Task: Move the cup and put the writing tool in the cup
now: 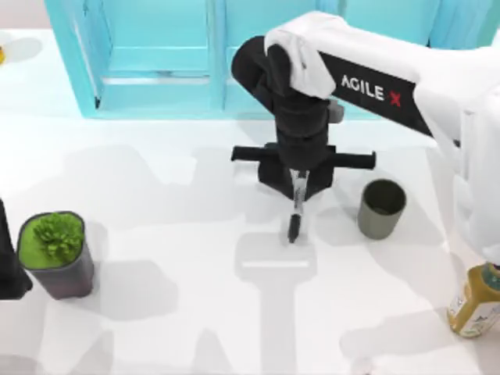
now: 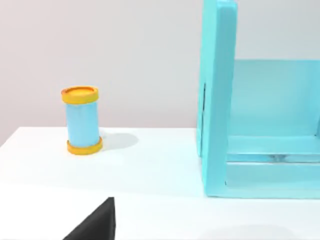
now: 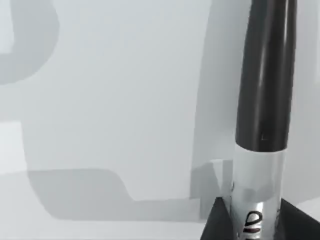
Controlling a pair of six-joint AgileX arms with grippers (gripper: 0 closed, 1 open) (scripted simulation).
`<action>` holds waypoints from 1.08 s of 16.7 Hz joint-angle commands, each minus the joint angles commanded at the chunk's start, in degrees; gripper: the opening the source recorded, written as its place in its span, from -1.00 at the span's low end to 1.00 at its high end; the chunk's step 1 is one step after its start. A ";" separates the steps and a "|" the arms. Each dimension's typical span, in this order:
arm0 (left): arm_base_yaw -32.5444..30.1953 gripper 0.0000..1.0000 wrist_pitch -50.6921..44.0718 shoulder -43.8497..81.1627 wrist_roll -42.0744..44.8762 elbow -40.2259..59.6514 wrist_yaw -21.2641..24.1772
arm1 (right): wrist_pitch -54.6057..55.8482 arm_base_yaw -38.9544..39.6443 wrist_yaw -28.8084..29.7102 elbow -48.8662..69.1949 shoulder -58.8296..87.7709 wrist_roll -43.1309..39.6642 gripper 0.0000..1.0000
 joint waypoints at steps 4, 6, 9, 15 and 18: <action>0.00 1.00 0.00 0.00 0.00 0.00 0.00 | -0.72 1.01 -0.10 -2.83 -3.49 0.94 -1.00; 0.00 1.00 0.00 0.00 0.00 0.00 0.00 | -1.24 1.69 -0.15 -4.38 -5.49 1.58 -1.00; 0.00 1.00 0.00 0.00 0.00 0.00 0.00 | -2.03 2.71 -0.22 -6.73 -8.49 2.57 -1.00; 0.00 1.00 0.00 0.00 0.00 0.00 0.00 | -3.41 4.75 -0.40 -11.24 -14.69 4.55 -1.00; 0.00 1.00 0.00 0.00 0.00 0.00 0.00 | -4.22 5.77 -0.47 -13.62 -17.67 5.53 -1.00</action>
